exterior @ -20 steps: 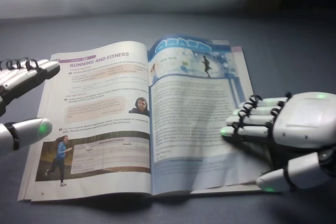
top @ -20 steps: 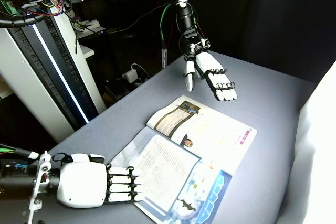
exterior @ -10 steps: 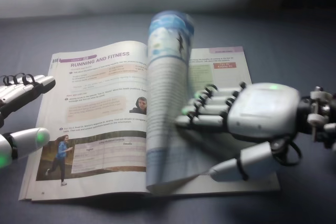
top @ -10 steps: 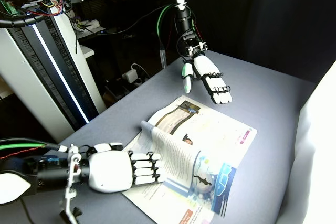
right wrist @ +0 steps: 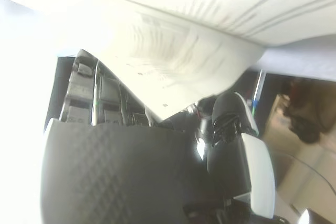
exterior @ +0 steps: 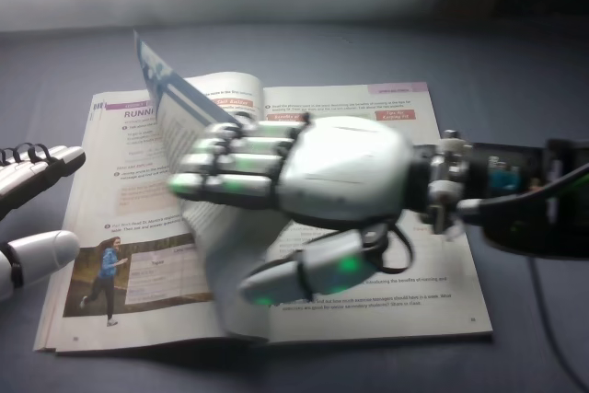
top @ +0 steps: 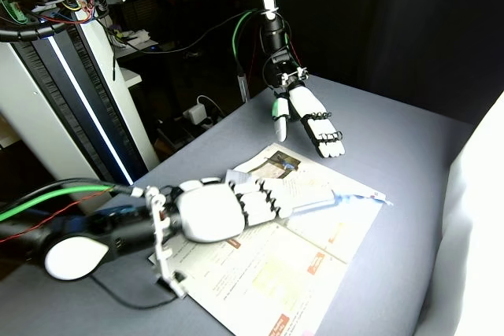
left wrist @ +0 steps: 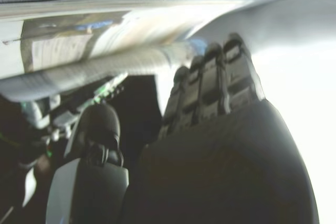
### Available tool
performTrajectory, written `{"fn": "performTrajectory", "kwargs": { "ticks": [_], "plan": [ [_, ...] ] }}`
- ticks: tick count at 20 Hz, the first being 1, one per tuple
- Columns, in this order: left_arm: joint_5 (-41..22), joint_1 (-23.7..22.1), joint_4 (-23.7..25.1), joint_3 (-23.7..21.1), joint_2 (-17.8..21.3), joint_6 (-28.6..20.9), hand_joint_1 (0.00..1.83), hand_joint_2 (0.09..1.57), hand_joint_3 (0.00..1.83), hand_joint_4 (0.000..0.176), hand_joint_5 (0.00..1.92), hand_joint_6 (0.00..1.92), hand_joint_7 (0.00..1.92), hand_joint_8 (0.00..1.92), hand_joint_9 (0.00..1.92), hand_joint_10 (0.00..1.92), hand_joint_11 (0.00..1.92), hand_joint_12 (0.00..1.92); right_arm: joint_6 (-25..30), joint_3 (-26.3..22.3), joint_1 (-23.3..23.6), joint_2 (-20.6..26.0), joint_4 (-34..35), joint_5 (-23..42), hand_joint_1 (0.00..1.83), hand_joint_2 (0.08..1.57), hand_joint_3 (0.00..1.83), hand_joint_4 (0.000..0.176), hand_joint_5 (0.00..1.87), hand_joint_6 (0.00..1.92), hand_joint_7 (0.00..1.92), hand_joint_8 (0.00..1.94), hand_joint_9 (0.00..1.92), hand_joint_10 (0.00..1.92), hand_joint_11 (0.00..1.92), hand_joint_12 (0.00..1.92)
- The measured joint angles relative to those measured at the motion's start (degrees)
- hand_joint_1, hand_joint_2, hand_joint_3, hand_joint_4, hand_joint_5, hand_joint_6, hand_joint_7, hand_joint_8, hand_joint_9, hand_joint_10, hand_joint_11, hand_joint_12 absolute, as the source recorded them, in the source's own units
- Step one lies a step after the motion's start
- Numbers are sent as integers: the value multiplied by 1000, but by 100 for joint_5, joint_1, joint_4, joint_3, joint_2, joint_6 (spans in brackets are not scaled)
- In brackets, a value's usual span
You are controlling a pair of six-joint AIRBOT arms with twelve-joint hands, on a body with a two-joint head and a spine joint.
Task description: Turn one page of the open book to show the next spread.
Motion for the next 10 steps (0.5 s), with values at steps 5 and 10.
{"fn": "performTrajectory", "kwargs": {
  "ticks": [5, 10],
  "plan": [
    [-35, 2, -9, 17, -13, -15, 0, 1418, 0, 0, 222, 14, 170, 45, 151, 19, 1, 694, 109, 22, 249, -186, -107, 573, 0, 1139, 0, 0, 0, 0, 0, 0, 0, 0, 0, 0],
    [-68, 2, -63, 20, -20, -17, 7, 1382, 6, 0, 108, 3, 40, 1, 30, 1, 0, 134, 203, -354, 669, -31, -490, 1508, 0, 1138, 0, 0, 0, 0, 0, 0, 0, 0, 0, 0]
  ]
}}
